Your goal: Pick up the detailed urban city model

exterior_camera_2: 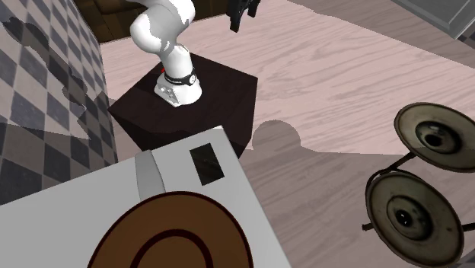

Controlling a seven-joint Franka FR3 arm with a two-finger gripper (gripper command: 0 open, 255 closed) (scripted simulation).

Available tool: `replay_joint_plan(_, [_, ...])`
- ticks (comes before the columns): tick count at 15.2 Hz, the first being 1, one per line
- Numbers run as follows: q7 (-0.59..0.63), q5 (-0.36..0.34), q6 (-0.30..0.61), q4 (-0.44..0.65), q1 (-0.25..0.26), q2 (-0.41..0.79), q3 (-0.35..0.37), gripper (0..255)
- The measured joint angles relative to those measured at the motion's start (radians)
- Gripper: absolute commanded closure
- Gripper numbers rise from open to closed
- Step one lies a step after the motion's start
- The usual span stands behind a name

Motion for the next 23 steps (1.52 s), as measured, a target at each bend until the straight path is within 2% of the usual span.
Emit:
replay_joint_plan(2, [-0.016,-0.008,0.011,-0.012,-0.002,-0.005,-0.011,0])
replay_joint_plan(6, [-0.130,-0.066,0.089,-0.102,-0.016,-0.047,-0.092,0])
replay_joint_plan(14, [-0.407,-0.210,0.287,-0.212,-0.069,-0.035,-0.311,0])
replay_joint_plan(19, [-0.578,-0.274,0.449,-0.224,-0.080,0.068,-0.462,0])
replay_joint_plan(23, [-0.716,-0.289,0.576,-0.209,-0.065,0.172,-0.580,0])
